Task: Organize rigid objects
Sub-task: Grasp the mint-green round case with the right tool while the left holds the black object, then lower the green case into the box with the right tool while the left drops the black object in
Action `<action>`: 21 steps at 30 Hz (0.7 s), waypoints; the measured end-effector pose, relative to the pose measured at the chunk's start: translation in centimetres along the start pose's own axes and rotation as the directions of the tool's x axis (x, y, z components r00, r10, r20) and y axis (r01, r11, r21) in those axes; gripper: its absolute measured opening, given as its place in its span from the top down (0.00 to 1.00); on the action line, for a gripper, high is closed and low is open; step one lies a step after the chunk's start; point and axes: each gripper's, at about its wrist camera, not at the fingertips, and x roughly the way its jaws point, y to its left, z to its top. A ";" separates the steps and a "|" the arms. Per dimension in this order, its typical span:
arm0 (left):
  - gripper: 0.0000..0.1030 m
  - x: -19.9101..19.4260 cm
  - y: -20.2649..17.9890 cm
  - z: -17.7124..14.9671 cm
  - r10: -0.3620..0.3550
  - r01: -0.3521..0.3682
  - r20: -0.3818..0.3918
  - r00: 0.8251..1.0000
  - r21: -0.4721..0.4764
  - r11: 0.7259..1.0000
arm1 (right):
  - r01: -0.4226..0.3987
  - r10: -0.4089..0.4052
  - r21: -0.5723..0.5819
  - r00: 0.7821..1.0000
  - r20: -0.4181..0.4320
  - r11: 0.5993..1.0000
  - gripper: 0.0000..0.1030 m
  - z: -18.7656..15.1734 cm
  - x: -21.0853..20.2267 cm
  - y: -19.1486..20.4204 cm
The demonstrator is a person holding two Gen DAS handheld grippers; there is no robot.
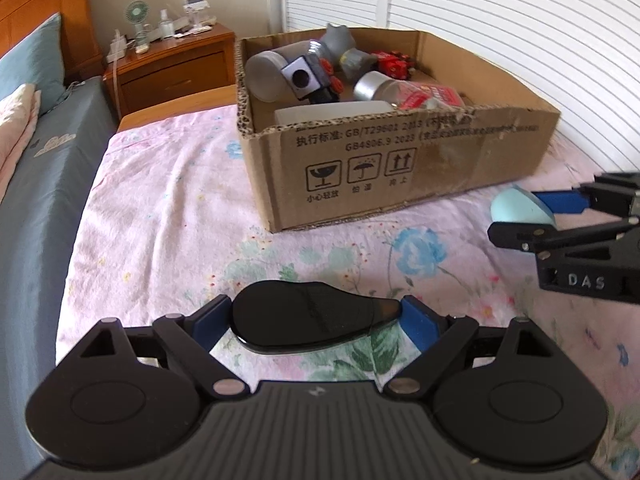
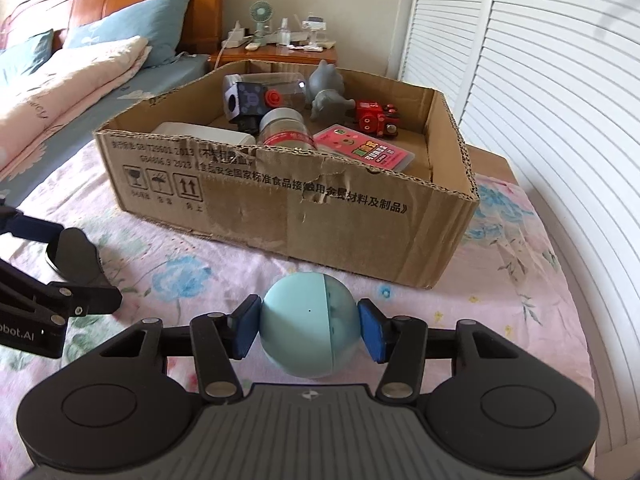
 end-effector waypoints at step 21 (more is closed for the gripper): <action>0.13 -5.5 -0.3 4.4 -0.119 0.114 0.017 0.993 0.160 0.980 | -0.080 0.084 -0.045 0.991 0.108 0.996 0.44 7.3 -5.7 -4.4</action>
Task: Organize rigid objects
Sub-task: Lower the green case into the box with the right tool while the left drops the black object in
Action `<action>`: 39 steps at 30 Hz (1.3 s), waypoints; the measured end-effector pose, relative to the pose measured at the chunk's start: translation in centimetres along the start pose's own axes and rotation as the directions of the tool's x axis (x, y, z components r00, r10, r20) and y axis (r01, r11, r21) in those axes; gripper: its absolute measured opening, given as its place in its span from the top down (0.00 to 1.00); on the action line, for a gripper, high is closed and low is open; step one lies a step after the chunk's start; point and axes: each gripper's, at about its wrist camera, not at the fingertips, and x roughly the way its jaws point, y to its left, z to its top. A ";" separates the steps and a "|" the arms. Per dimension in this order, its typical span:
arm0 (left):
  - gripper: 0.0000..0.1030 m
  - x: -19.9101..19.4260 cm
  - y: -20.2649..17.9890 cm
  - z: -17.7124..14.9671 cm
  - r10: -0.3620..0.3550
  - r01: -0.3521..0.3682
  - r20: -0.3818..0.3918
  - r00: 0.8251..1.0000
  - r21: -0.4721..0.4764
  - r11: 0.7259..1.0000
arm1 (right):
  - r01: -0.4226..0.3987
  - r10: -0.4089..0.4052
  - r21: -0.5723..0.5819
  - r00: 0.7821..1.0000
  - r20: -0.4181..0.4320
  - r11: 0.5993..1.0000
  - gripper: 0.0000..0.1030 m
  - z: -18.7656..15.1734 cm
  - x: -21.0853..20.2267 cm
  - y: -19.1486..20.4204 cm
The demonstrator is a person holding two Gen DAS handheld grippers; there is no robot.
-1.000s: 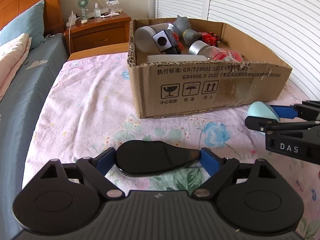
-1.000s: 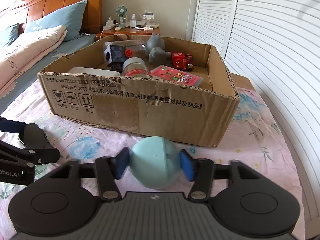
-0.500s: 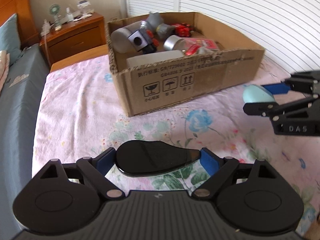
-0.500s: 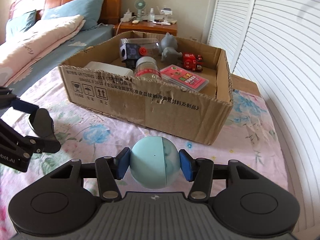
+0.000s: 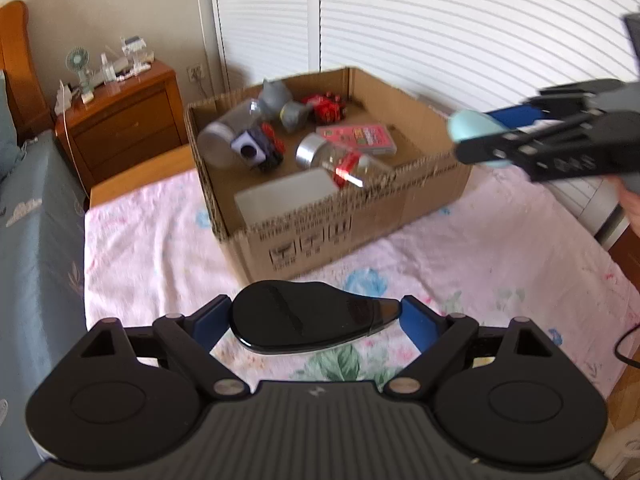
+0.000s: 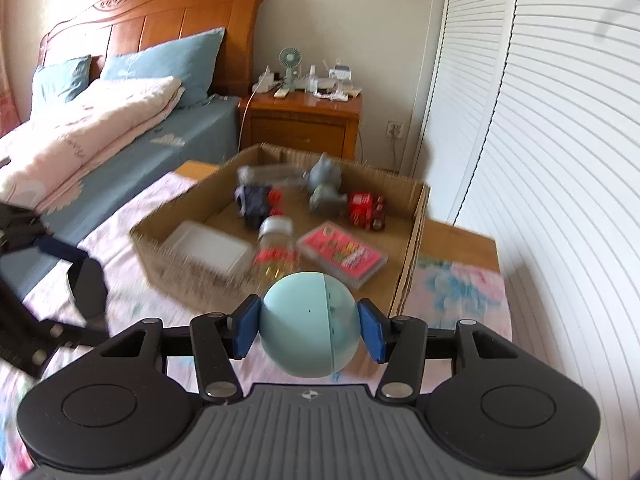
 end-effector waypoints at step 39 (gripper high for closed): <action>0.13 6.7 2.4 10.3 0.064 -0.061 0.035 0.997 -0.062 0.996 | 0.133 -0.134 0.223 0.991 -0.012 0.966 0.00 -0.9 0.0 -1.3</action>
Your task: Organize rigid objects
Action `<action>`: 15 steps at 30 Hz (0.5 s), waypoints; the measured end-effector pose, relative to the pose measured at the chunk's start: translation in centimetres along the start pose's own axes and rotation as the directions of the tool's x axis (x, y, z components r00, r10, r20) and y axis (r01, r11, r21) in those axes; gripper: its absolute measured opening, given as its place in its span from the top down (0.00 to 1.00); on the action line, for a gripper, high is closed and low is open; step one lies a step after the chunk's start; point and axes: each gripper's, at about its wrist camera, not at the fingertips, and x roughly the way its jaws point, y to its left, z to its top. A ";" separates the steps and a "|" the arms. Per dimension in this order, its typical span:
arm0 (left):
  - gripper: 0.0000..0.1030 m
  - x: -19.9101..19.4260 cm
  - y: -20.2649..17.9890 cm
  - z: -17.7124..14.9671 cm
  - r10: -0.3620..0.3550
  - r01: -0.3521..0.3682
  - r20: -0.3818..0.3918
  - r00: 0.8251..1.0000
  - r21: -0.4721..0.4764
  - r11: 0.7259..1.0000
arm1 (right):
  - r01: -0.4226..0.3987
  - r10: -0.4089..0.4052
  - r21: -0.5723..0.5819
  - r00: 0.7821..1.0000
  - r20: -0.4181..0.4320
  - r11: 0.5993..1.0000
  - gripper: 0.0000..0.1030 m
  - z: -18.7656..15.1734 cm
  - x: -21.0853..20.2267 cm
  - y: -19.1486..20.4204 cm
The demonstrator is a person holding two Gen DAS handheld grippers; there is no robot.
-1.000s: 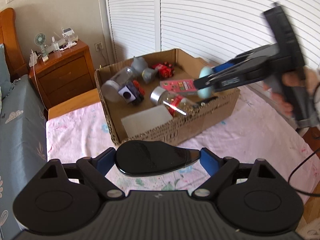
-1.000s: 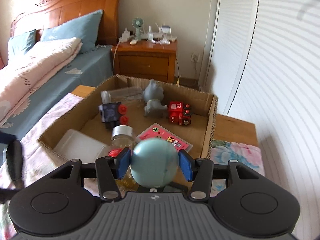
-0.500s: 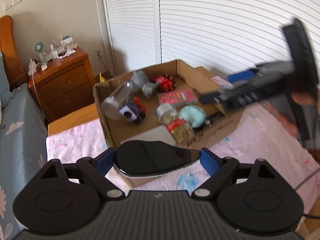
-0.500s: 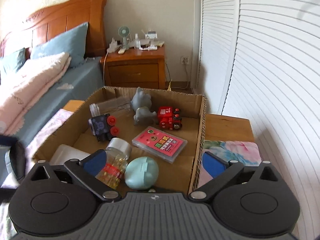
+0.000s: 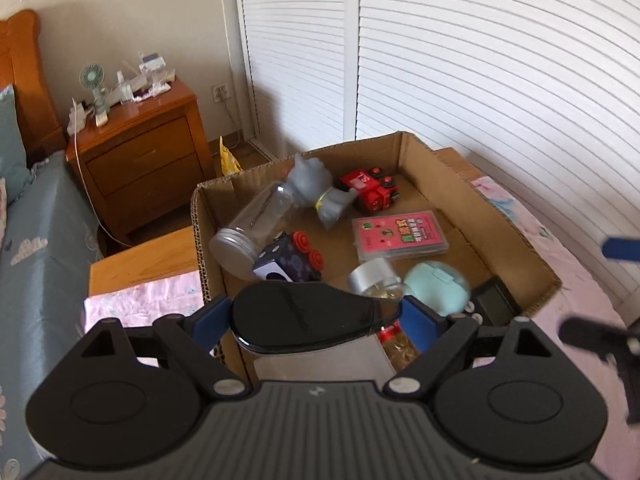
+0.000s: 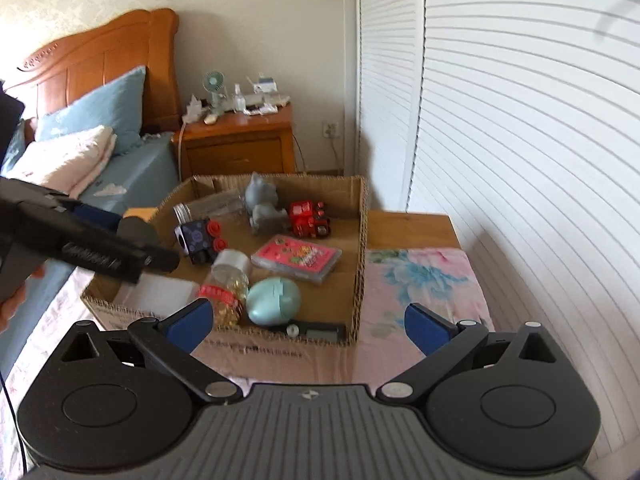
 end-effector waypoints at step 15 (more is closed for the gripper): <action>0.03 -4.8 -0.2 -1.9 0.049 -0.047 0.090 0.995 -0.028 0.999 | 0.020 -0.019 0.010 0.999 -0.043 1.000 0.00 -0.8 -2.1 1.9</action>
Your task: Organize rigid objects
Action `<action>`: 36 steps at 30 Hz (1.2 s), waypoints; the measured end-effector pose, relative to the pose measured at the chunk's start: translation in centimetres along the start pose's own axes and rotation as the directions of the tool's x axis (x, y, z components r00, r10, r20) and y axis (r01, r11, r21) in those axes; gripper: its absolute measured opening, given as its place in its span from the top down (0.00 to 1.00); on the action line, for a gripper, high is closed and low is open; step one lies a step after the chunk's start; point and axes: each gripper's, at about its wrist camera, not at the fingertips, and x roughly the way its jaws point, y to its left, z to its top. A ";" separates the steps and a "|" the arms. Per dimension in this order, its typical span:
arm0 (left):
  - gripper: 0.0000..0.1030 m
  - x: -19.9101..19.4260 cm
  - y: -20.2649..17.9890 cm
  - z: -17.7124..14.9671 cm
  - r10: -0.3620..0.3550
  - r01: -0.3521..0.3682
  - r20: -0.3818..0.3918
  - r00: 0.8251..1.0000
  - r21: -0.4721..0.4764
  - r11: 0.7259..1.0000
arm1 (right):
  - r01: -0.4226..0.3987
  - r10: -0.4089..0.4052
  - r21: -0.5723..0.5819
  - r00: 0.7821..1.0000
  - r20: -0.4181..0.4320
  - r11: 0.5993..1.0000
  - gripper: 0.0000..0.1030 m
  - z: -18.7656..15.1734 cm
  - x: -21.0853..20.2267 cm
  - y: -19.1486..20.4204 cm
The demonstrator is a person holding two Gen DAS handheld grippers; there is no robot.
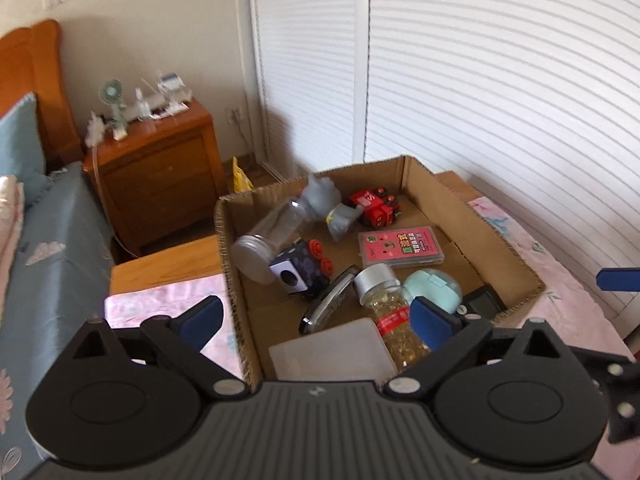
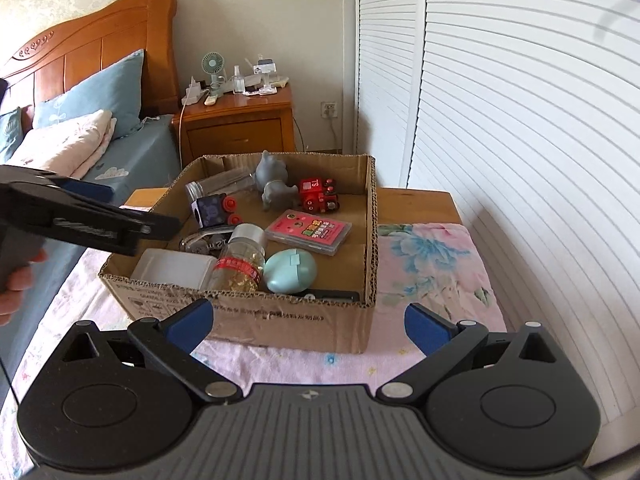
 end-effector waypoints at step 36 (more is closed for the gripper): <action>0.02 -10.8 -5.1 -7.0 0.196 -0.197 -0.020 0.980 -0.162 0.967 | 0.069 -0.069 0.051 0.998 0.007 0.996 0.00 -2.8 -7.1 1.5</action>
